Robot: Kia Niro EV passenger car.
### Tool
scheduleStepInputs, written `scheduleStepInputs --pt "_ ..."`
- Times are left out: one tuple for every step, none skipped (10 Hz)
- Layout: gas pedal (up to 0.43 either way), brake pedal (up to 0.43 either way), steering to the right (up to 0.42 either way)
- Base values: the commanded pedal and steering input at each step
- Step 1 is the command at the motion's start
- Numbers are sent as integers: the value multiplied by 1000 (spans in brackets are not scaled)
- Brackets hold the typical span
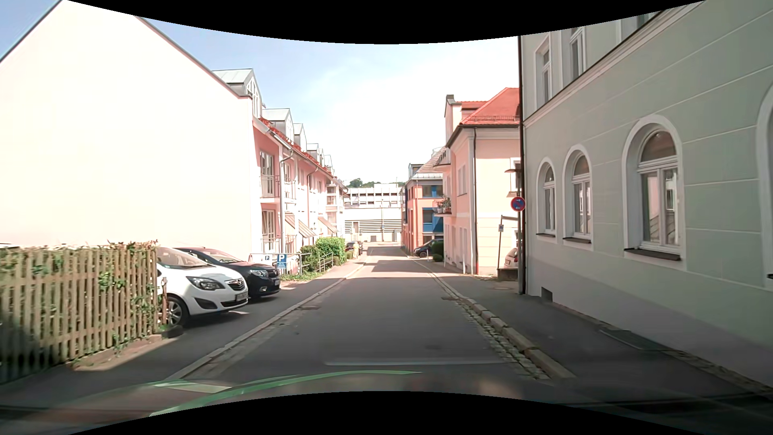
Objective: Follow the waypoints while adhering to traffic rules and regulations
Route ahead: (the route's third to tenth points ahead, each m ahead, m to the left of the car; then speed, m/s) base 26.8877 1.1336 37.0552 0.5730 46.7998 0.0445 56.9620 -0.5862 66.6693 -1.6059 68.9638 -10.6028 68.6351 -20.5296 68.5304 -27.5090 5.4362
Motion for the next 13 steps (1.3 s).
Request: scheduleStepInputs --pt "130 0 2" --pt "130 0 2" --pt "130 0 5" --pt "130 0 9" --pt "130 0 13" --pt "118 0 13" --pt "118 0 13" --pt "110 0 14" --pt "79 0 14" --pt "67 0 14" --pt "59 0 14" --pt "28 0 14" --pt "20 0 14"
